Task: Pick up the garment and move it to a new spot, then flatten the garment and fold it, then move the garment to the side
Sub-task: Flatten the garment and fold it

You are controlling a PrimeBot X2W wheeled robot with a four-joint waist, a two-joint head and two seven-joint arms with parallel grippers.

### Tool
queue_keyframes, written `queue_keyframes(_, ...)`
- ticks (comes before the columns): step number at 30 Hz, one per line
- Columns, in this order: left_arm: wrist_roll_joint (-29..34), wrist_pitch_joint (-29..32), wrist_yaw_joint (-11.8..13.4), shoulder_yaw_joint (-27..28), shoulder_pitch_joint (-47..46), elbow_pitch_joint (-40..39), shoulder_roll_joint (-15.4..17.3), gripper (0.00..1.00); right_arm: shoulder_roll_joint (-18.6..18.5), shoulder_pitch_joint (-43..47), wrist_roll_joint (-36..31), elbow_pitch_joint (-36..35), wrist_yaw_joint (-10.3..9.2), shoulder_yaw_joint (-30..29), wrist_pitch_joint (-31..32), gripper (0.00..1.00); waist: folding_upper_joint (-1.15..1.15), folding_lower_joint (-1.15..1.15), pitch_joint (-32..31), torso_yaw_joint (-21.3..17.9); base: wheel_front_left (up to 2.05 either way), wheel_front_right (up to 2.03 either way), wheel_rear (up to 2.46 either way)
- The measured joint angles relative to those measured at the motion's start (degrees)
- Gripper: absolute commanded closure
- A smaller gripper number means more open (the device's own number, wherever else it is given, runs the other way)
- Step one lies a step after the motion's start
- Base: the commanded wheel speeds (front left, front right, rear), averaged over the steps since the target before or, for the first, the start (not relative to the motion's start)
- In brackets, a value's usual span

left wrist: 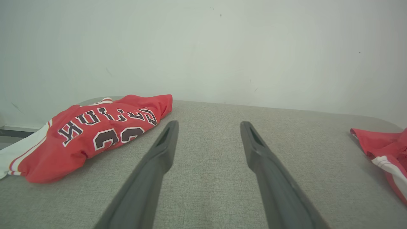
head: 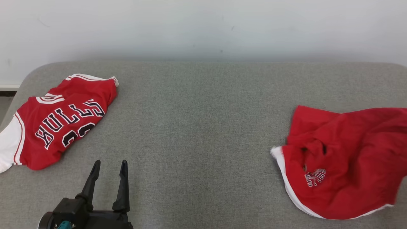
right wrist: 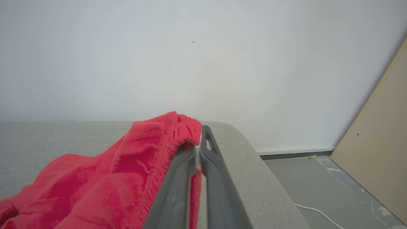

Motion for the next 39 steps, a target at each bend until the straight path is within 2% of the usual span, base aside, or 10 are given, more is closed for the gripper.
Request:
queue_keyframes(8,-0.42,0.0,0.09,-0.57,0.82,0.32,0.0,0.0,-0.1,-0.08,-4.46,-12.79,-0.01,-1.09,3.24,1.0,0.0,-0.01,-1.38,0.18,0.0,0.0,0.0)
queue_keyframes(14,-0.83,0.0,0.4,-0.91,1.06,0.42,-0.01,0.0,4.28,0.04,-5.41,-21.08,0.0,5.28,6.13,1.0,0.0,-0.01,-2.0,1.7,0.0,0.0,0.0)
queue_keyframes(17,-0.82,0.0,0.42,-0.94,1.12,0.37,-0.01,0.0,7.54,-0.88,-5.21,-22.65,-0.01,11.78,6.73,1.0,-0.01,-0.01,-2.28,2.98,0.0,0.0,0.0)
queue_keyframes(24,-1.01,0.0,0.66,-1.26,1.09,0.51,-0.02,0.0,14.75,-4.53,-3.53,-18.22,-0.01,23.16,5.83,1.0,0.0,-0.01,-2.12,5.35,0.0,0.0,0.0)
queue_keyframes(31,-1.94,0.0,0.88,-2.4,0.35,1.19,0.0,0.0,22.91,-8.81,-2.83,-8.84,0.0,35.46,3.72,1.0,0.0,-0.01,-0.86,7.76,0.0,0.0,0.0)
queue_keyframes(35,-2.45,0.0,1.49,-3.72,-0.23,1.4,-0.02,0.0,25.04,-11.29,-1.85,-1.88,-0.01,40.69,2.49,1.0,0.0,-0.01,0.02,9.18,0.0,0.0,0.0)
queue_keyframes(36,-2.48,0.0,1.52,-3.94,-0.29,1.48,-0.02,0.0,25.33,-11.74,-1.52,0.18,0.0,41.69,2.49,0.68,0.0,-0.01,0.21,9.49,0.0,0.0,0.0)
queue_keyframes(37,-2.59,0.0,1.68,-4.17,-0.39,1.59,0.0,0.0,25.57,-12.12,-1.24,2.54,0.0,42.72,2.54,0.68,0.0,-0.01,0.4,9.79,0.0,0.0,0.0)
queue_keyframes(38,-2.85,0.0,1.9,-4.38,-0.44,1.71,0.01,0.0,25.72,-12.39,-0.76,4.47,0.0,43.41,2.5,0.56,0.0,-0.01,0.56,10.05,0.0,0.0,0.0)
queue_keyframes(39,-3.04,0.0,1.93,-4.49,-0.51,1.86,0.01,0.0,25.84,-12.66,-0.14,6.0,0.0,43.99,2.41,0.0,0.0,-0.01,0.7,10.27,0.0,0.0,0.0)
